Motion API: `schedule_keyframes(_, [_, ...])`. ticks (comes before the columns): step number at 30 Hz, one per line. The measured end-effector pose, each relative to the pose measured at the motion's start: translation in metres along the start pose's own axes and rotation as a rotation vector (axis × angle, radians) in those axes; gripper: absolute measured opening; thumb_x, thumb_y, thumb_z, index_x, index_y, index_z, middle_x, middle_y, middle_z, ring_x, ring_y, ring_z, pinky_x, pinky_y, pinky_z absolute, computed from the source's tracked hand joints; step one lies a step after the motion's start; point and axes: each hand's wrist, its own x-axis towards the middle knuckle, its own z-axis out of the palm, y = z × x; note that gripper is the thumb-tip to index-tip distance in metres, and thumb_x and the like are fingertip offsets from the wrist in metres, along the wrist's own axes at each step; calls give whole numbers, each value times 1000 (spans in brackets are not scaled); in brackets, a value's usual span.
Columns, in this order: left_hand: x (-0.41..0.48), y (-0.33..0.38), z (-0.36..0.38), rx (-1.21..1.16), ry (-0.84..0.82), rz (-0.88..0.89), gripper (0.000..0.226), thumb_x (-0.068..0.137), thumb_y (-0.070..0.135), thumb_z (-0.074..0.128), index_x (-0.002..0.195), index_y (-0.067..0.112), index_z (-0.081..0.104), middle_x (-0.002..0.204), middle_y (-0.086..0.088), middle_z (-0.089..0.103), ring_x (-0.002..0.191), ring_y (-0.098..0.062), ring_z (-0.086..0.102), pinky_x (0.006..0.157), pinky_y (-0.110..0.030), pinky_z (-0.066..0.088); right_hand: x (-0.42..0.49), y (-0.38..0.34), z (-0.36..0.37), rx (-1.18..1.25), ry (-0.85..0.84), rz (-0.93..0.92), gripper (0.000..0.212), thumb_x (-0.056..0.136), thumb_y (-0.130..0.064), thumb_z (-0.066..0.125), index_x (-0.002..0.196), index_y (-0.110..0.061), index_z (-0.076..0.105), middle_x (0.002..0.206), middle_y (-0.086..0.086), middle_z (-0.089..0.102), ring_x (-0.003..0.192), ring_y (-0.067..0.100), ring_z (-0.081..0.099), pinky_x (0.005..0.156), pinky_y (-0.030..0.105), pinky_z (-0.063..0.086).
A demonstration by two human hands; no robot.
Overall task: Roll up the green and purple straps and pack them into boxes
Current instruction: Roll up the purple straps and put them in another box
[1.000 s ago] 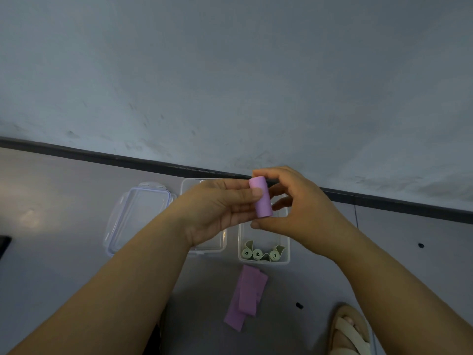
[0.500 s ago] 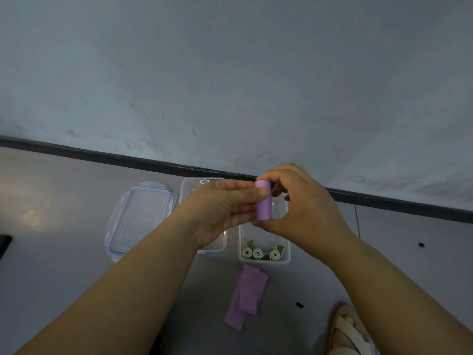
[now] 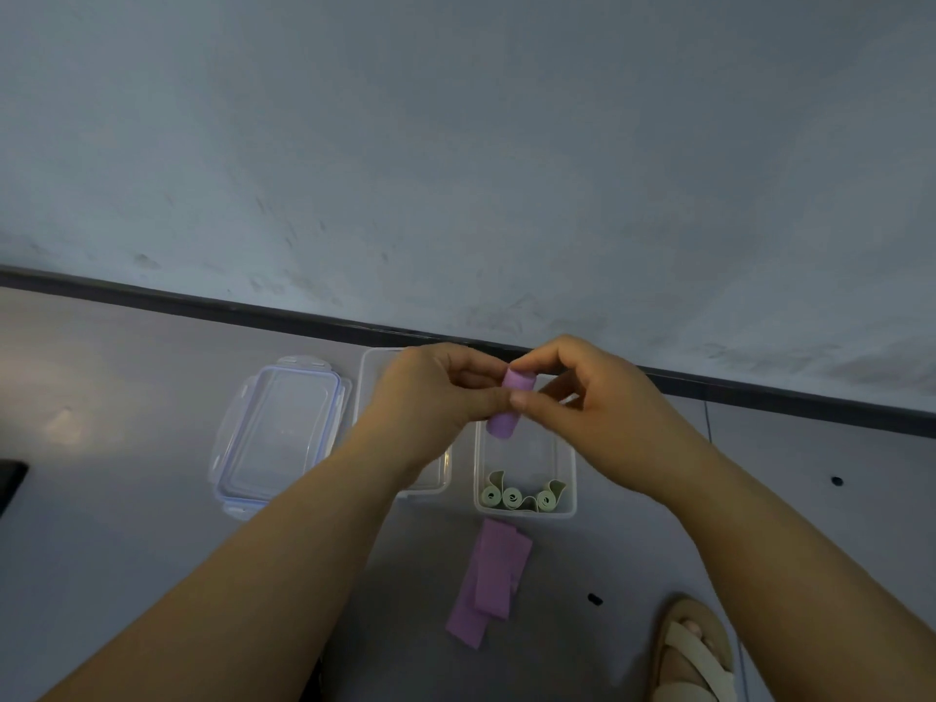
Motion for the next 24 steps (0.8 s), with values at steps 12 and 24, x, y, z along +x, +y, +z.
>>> schedule_keyframes(12, [0,-3,3,59,-72,-19,25,75,19,75,99,16,70,78,7,72,67,5,66,58,-4,47,-1,2,-4,192,9,122,14,86,-23,64,100,-25,65,85,-5,69,74,6,68,74,22,57])
schedule_keyframes(24, [1,1,-8,-22,-201,-55,19,75,12,74,94,14,72,79,1,73,68,-2,68,61,-9,50,-1,-3,-4,314,56,149,9,85,-12,63,87,-21,64,83,3,69,67,10,68,60,14,54])
